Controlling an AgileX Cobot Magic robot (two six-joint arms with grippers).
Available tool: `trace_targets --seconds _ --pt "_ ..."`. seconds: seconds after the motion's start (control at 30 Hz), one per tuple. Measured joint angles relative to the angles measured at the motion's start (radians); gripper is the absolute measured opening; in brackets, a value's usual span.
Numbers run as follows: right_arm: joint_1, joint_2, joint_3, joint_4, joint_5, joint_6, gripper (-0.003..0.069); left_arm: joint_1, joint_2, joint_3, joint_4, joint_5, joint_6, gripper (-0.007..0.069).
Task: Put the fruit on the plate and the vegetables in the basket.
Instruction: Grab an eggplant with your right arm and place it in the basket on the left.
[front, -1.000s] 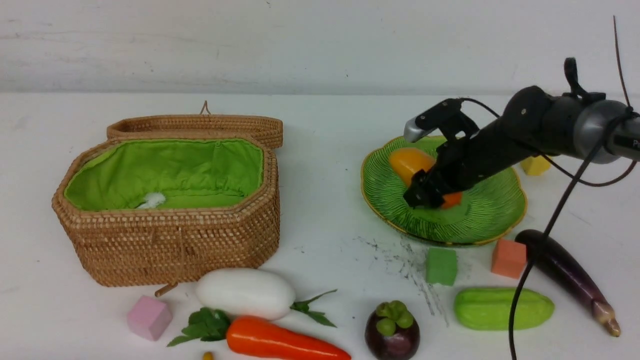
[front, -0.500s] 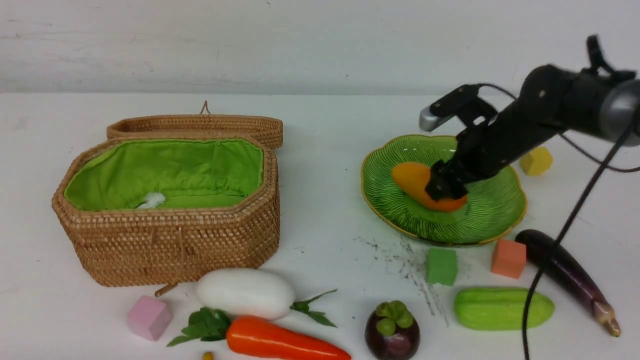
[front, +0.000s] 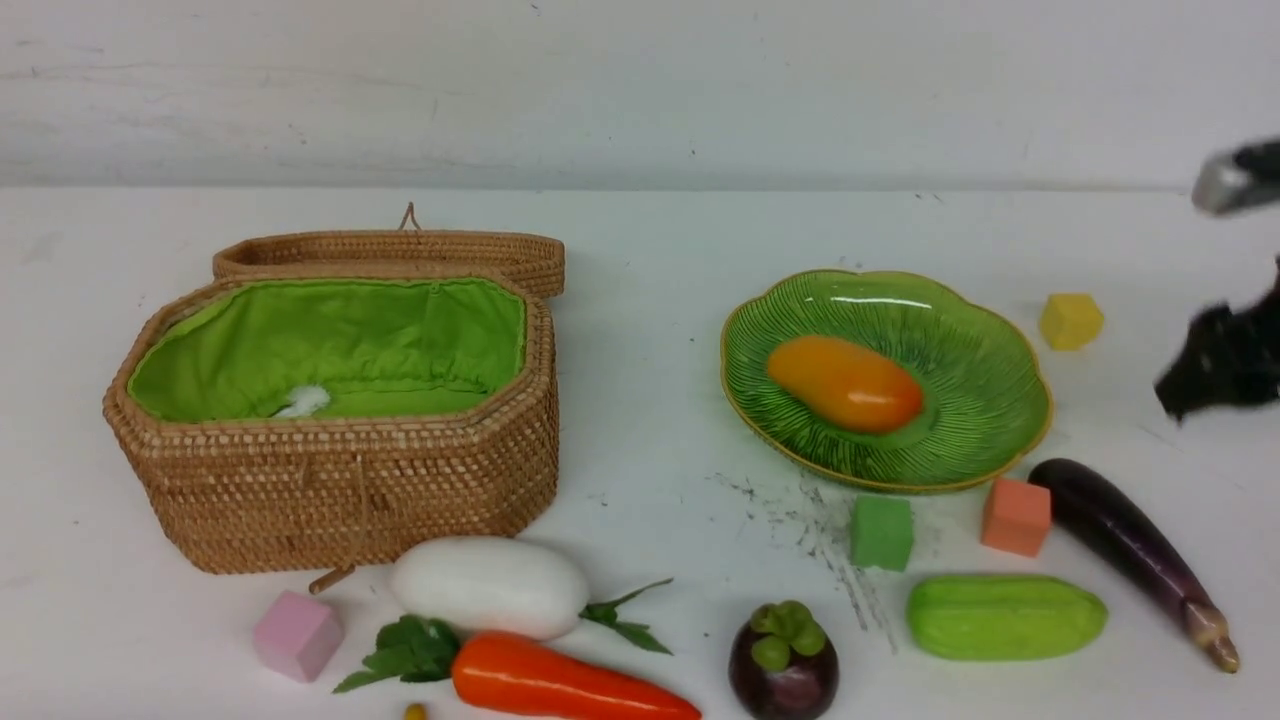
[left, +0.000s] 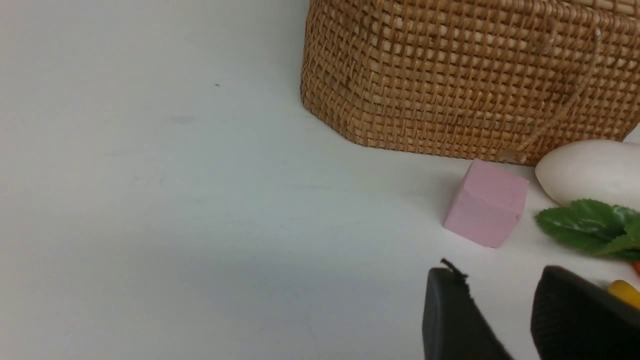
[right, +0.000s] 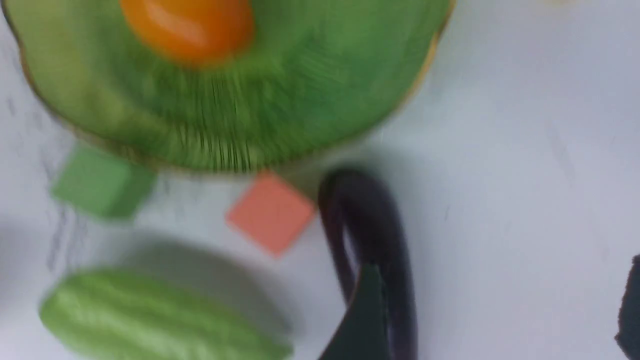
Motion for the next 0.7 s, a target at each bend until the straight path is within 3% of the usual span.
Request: trace_targets --seconds 0.3,0.7 --pt "0.007 0.086 0.123 -0.030 -0.142 -0.086 0.0573 0.000 0.000 0.000 0.000 0.000 0.000 0.0239" --pt "0.009 0.259 0.117 0.106 -0.201 -0.188 0.0551 0.000 0.000 0.000 0.000 0.000 0.000 0.0239"
